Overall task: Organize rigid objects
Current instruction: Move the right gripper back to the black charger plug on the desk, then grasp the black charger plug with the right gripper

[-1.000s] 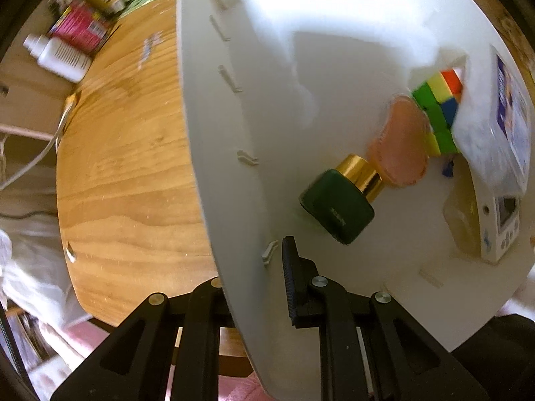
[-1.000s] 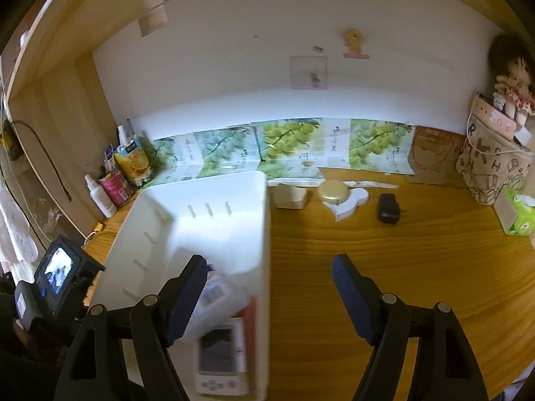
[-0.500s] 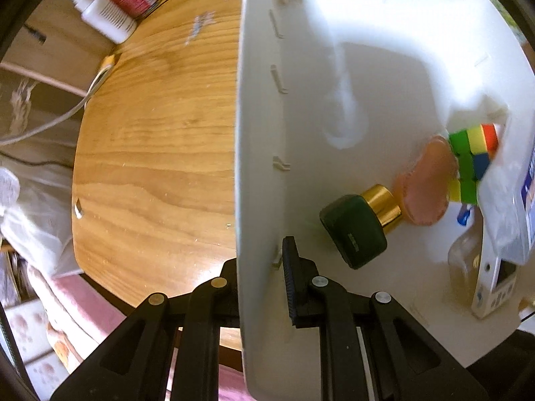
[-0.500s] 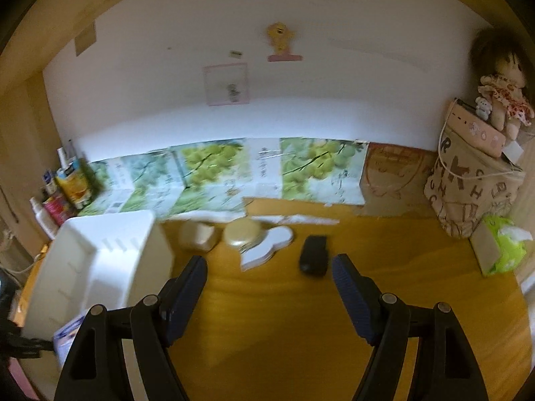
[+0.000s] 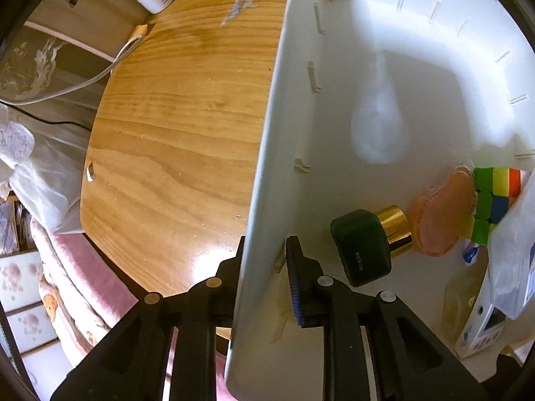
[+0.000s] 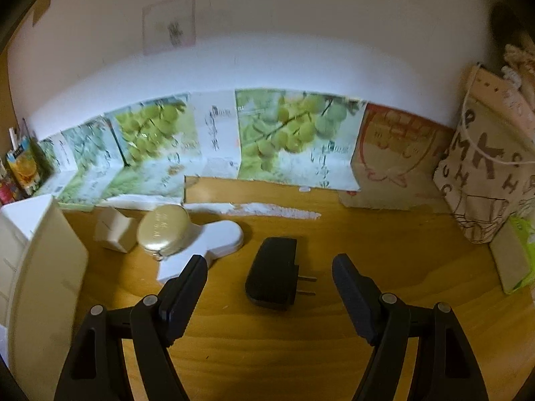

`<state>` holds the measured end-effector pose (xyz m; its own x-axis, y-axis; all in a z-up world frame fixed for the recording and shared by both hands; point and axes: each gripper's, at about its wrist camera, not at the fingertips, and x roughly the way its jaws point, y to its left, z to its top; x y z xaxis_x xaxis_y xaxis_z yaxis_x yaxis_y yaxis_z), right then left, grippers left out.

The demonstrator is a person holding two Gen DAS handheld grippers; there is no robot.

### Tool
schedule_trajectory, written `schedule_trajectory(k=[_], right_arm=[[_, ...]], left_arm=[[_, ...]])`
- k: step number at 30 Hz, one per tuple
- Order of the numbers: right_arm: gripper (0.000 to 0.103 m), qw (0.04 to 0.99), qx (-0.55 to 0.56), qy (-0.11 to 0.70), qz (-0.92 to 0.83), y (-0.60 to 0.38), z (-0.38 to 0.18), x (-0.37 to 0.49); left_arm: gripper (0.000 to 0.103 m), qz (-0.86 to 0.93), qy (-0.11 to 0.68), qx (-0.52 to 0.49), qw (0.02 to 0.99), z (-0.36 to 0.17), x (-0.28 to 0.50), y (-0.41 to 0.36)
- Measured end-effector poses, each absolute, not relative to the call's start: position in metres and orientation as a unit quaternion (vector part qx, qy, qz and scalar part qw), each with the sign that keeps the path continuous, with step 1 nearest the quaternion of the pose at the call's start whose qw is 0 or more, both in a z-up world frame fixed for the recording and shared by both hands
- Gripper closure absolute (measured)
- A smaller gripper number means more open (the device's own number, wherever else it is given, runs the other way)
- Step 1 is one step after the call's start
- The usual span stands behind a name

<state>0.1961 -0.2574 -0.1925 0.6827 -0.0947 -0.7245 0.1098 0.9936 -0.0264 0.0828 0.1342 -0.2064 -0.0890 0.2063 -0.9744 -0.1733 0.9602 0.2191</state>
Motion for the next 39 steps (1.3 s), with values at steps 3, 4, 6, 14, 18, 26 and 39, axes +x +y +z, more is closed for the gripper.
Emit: schedule_trajectory(k=[3, 4, 6, 14, 18, 26, 39], right_arm=[[0.025, 0.910, 0.016, 0.410, -0.054, -0.260, -0.204, 0.206], [0.025, 0.908, 0.018, 0.415, -0.055, -0.260, -0.207, 0.208], [0.025, 0.903, 0.019, 0.426, -0.054, -0.261, -0.215, 0.213], [0.027, 0.895, 0.015, 0.442, -0.056, -0.260, -0.228, 0.224], [0.042, 0.895, 0.019, 0.442, -0.056, -0.262, -0.231, 0.225], [0.050, 0.892, 0.019, 0.449, -0.045, -0.264, -0.229, 0.221], [0.050, 0.908, 0.015, 0.419, -0.027, -0.263, -0.183, 0.191]], left_arm=[[0.080, 0.150, 0.727, 0.007, 0.669, -0.208, 0.086, 0.133], [0.080, 0.153, 0.728, 0.006, 0.668, -0.208, 0.087, 0.132], [0.080, 0.159, 0.729, 0.004, 0.666, -0.210, 0.088, 0.131], [0.079, 0.167, 0.733, -0.001, 0.660, -0.210, 0.089, 0.133], [0.079, 0.168, 0.733, 0.001, 0.659, -0.210, 0.090, 0.132], [0.079, 0.167, 0.733, 0.002, 0.659, -0.209, 0.089, 0.131], [0.079, 0.162, 0.726, 0.002, 0.669, -0.207, 0.091, 0.131]])
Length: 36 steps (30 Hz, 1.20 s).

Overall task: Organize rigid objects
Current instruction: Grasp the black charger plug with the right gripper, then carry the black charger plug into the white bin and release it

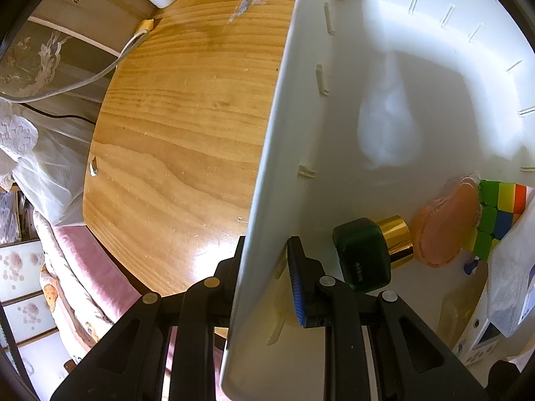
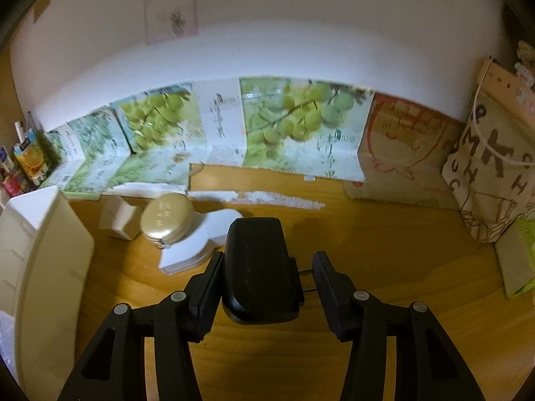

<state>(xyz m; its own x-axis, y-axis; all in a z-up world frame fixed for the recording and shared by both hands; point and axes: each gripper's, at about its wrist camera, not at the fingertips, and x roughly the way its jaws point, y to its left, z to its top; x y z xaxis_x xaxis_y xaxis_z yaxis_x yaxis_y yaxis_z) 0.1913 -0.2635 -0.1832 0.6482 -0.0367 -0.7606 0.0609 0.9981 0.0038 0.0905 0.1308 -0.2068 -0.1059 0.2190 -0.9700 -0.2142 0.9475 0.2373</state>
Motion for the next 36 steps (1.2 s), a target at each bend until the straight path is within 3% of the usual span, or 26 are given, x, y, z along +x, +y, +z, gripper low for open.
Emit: schedule_trajectory(k=[17, 36], right_arm=[[0.050, 0.938, -0.018, 0.334, 0.091, -0.204, -0.102, 0.150], [0.050, 0.911, -0.054, 0.290, 0.287, -0.094, -0.078, 0.127]], left_arm=[[0.079, 0.159, 0.716, 0.001, 0.679, -0.202, 0.092, 0.129], [0.079, 0.155, 0.714, 0.000, 0.683, -0.203, 0.091, 0.132]])
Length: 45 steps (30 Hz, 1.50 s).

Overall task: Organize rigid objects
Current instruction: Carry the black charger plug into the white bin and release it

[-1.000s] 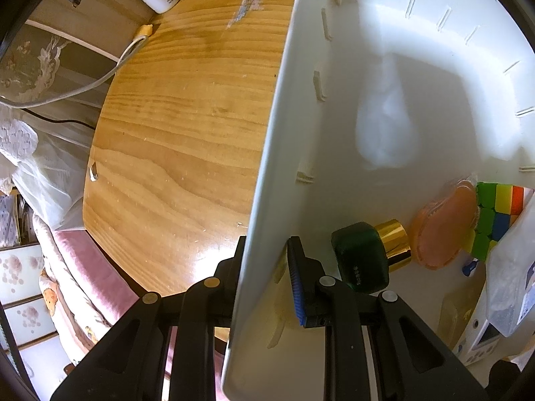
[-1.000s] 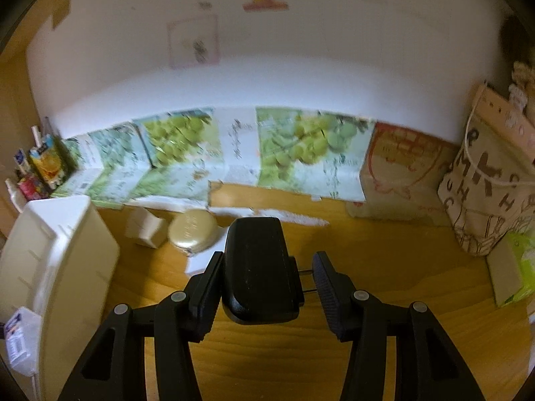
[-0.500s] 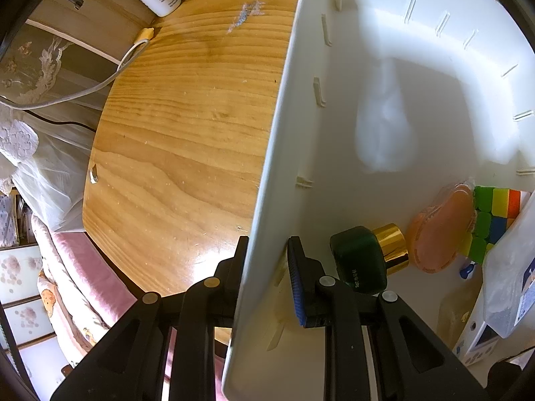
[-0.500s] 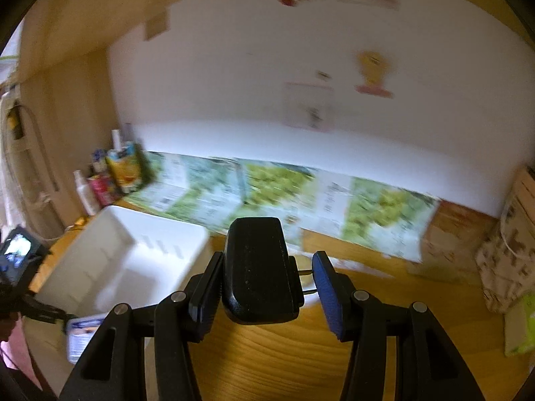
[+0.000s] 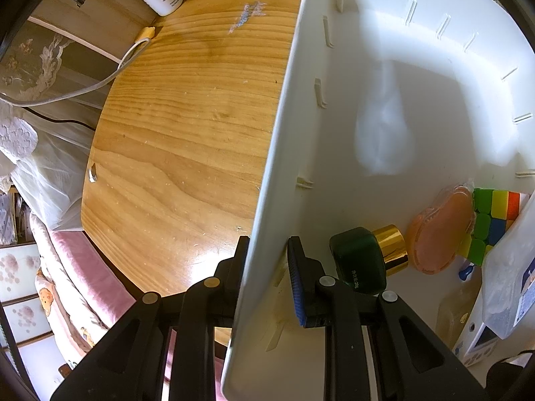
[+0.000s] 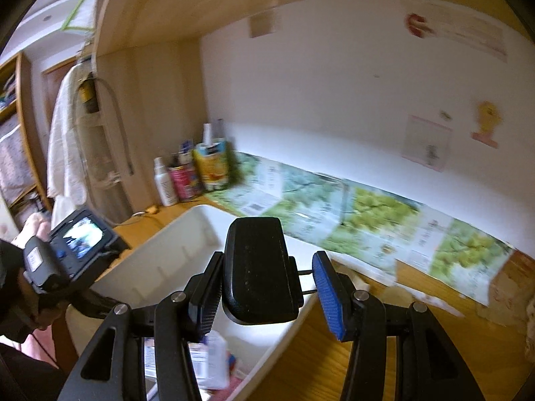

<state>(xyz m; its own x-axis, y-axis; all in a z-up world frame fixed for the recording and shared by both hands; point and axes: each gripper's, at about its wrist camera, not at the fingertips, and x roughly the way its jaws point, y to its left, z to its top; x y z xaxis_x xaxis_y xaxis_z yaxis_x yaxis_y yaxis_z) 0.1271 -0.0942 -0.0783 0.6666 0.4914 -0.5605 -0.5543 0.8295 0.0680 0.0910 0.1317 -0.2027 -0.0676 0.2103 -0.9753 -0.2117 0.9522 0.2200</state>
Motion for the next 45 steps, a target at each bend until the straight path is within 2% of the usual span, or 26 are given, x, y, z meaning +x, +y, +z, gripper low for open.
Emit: schedule_trajectory(k=[13, 14, 16, 22, 35, 45], right_arm=[[0.049, 0.876, -0.075, 0.309, 0.363, -0.051, -0.088, 0.120], [0.047, 0.874, -0.074, 0.311, 0.367, -0.050, -0.089, 0.120], [0.029, 0.874, -0.071, 0.309, 0.368, -0.050, -0.089, 0.121], [0.023, 0.893, -0.070, 0.300, 0.329, -0.067, -0.089, 0.130], [0.021, 0.942, -0.035, 0.306, 0.134, -0.168, -0.127, 0.183], [0.021, 0.942, -0.030, 0.323, 0.084, -0.190, -0.173, 0.213]], left_arm=[[0.079, 0.154, 0.716, 0.003, 0.681, -0.203, 0.091, 0.131], [0.079, 0.154, 0.716, 0.003, 0.681, -0.203, 0.091, 0.131], [0.079, 0.154, 0.716, 0.003, 0.681, -0.203, 0.091, 0.131], [0.079, 0.154, 0.715, 0.005, 0.682, -0.203, 0.091, 0.131], [0.079, 0.154, 0.714, 0.004, 0.683, -0.203, 0.090, 0.132], [0.079, 0.154, 0.720, 0.011, 0.676, -0.204, 0.093, 0.130]])
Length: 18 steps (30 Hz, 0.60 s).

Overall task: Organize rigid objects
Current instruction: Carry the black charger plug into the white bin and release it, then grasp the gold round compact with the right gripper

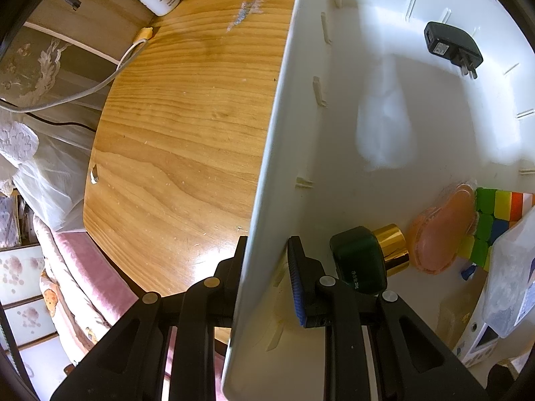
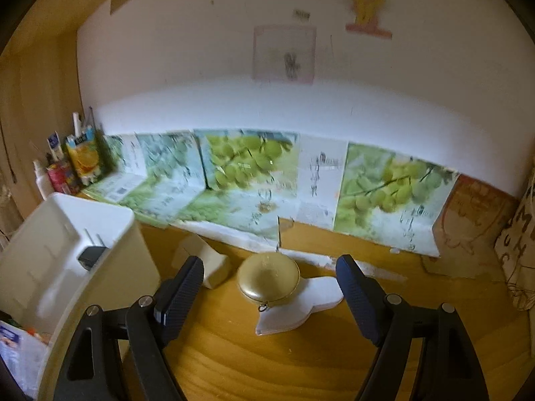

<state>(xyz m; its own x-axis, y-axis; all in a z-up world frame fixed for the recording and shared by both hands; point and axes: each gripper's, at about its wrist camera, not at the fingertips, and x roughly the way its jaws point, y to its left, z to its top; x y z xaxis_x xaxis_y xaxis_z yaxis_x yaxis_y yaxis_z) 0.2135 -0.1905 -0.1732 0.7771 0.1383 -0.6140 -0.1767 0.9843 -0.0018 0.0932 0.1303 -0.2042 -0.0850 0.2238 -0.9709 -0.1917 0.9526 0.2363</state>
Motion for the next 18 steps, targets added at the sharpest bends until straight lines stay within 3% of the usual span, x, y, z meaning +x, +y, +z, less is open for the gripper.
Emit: schedule_trajectory(k=[15, 18], right_arm=[[0.021, 0.924, -0.055, 0.371, 0.073, -0.174, -0.210, 0.251], [0.029, 0.922, -0.058, 0.376, 0.074, -0.172, -0.211, 0.253]], left_arm=[[0.079, 0.144, 0.725, 0.034, 0.673, -0.207, 0.098, 0.126], [0.079, 0.142, 0.723, 0.030, 0.675, -0.206, 0.098, 0.125]])
